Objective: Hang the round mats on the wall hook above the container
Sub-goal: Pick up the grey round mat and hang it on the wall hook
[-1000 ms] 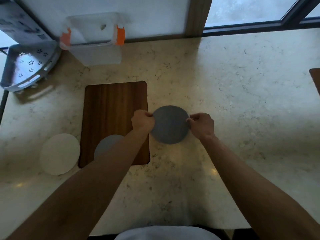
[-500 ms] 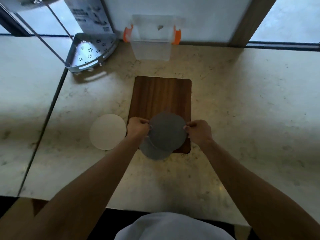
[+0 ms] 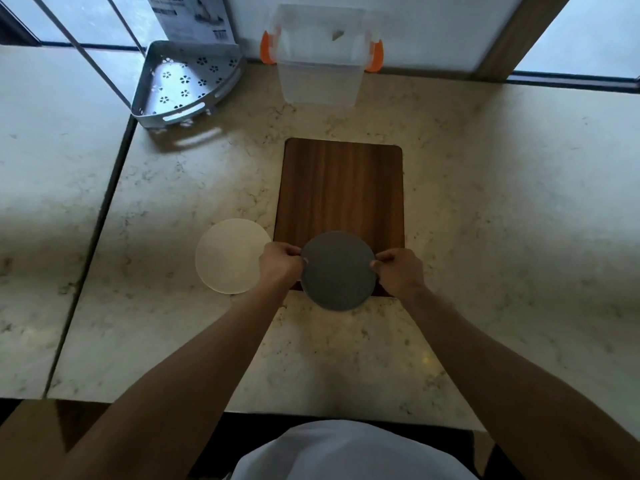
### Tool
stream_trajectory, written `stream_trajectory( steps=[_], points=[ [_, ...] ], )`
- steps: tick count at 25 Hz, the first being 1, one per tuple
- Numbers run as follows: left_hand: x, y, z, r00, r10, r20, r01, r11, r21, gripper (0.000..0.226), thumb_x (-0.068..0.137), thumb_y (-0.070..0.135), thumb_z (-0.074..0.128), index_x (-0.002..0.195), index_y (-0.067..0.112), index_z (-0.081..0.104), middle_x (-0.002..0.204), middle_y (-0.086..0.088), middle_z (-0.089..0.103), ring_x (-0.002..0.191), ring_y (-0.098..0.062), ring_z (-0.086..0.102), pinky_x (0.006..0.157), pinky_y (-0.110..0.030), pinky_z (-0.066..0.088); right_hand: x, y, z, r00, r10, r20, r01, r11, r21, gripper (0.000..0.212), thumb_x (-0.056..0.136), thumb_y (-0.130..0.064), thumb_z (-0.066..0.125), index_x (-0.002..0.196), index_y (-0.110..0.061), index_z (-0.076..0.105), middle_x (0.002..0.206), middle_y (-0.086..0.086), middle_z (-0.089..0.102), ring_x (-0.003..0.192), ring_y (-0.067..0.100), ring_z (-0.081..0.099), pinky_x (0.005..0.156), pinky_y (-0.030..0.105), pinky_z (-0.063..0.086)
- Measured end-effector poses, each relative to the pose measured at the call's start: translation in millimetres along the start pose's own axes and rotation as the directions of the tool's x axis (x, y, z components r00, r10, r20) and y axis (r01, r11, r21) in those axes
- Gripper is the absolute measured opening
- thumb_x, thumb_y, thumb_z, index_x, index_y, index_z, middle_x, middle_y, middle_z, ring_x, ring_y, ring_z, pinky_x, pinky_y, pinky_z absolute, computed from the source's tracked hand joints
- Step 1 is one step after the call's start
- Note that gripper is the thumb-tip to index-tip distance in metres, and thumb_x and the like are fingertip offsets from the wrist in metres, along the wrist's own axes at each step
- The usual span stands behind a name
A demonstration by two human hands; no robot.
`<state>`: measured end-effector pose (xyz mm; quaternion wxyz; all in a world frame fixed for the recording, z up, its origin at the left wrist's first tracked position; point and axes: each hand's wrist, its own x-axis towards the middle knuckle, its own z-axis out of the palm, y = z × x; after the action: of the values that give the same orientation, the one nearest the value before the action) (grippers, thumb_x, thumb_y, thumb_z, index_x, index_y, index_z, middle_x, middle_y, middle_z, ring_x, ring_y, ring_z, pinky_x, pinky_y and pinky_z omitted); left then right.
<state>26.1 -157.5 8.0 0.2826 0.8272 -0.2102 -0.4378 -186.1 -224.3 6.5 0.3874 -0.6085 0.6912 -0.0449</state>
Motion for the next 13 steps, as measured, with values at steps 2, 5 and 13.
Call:
stream_trajectory(
  steps=[2, 5, 13],
  points=[
    [1.3, -0.2, 1.3, 1.000, 0.014, 0.006, -0.014, 1.000, 0.015, 0.026, 0.077, 0.005, 0.074, 0.067, 0.027, 0.064, 0.086, -0.003, 0.069, 0.080, -0.027, 0.069, 0.075, -0.046, 0.062, -2.0, 0.9, 1.4, 1.000, 0.004, -0.024, -0.005, 1.000, -0.023, 0.023, 0.088, -0.025, 0.069, 0.106, -0.012, 0.074, 0.105, 0.007, 0.074, 0.096, 0.024, 0.067, 0.094, 0.037, 0.052],
    [3.1, -0.4, 3.0, 0.999, 0.045, 0.009, -0.046, 0.995, 0.087, 0.030, 0.078, 0.009, 0.074, 0.062, 0.031, 0.061, 0.080, 0.000, 0.068, 0.079, -0.026, 0.069, 0.077, -0.044, 0.061, -2.3, 2.1, 2.1, 0.999, 0.022, -0.032, -0.022, 1.000, -0.015, 0.023, 0.088, -0.025, 0.068, 0.106, -0.012, 0.074, 0.105, 0.007, 0.074, 0.099, 0.024, 0.067, 0.094, 0.038, 0.052],
    [-5.6, 3.4, 9.8, 0.982, 0.189, 0.023, -0.177, 0.860, 0.480, 0.017, 0.086, 0.010, 0.059, 0.072, 0.005, 0.068, 0.069, -0.011, 0.067, 0.067, -0.028, 0.064, 0.071, -0.045, 0.059, -5.5, 3.0, 8.9, 0.997, 0.053, -0.061, -0.061, 0.989, -0.133, 0.022, 0.090, -0.032, 0.065, 0.086, -0.014, 0.076, 0.079, 0.004, 0.073, 0.065, 0.016, 0.059, 0.068, 0.025, 0.044]
  ],
)
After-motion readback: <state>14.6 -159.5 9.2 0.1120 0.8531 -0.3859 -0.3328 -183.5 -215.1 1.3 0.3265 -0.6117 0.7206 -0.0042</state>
